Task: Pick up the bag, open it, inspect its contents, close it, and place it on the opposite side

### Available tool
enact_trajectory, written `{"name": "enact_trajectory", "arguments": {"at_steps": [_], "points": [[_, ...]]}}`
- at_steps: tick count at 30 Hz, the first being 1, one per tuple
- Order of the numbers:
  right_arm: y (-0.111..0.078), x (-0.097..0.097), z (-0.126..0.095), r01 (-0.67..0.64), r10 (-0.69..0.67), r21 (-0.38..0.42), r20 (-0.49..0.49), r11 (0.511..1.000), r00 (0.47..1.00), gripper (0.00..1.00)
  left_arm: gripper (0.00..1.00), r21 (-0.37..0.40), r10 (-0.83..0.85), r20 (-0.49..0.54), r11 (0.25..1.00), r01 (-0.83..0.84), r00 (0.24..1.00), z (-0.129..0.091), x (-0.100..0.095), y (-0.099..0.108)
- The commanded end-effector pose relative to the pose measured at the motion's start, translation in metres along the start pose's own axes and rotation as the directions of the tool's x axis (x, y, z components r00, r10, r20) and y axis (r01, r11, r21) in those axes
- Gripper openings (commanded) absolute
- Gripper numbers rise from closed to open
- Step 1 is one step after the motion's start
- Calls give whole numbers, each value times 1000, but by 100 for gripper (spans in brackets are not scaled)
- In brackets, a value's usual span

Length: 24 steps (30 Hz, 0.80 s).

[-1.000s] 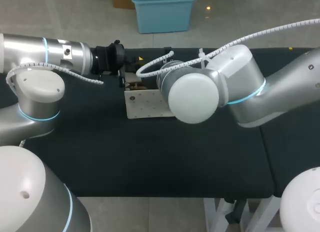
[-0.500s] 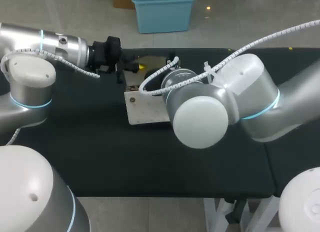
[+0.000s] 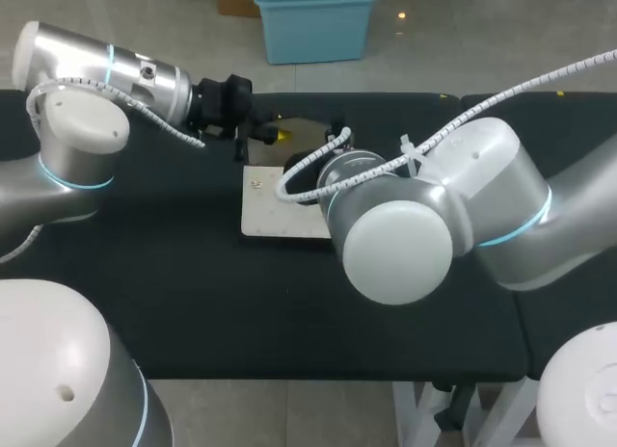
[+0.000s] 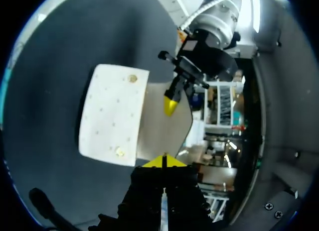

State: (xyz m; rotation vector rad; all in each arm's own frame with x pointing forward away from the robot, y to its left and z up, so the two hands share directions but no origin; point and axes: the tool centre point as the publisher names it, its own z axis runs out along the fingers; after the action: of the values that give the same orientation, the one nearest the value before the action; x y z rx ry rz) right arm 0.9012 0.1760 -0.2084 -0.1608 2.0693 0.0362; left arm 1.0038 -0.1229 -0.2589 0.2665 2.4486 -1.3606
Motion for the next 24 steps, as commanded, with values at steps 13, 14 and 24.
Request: {"name": "enact_trajectory", "arguments": {"at_steps": [13, 14, 24], "points": [[5, 39, 24, -33, 31, -39, -52, 999, 998, 0, 0, -19, 151, 130, 989, -150, 980, 14, -1, 25], [5, 41, 26, -34, 31, -39, -57, 999, 998, 0, 0, -19, 163, 137, 987, -161, 977, 14, -2, 26], [14, 63, 42, -48, 42, -43, -121, 998, 992, 0, 0, -38, 216, 144, 976, -213, 966, 15, 0, 41]]}}
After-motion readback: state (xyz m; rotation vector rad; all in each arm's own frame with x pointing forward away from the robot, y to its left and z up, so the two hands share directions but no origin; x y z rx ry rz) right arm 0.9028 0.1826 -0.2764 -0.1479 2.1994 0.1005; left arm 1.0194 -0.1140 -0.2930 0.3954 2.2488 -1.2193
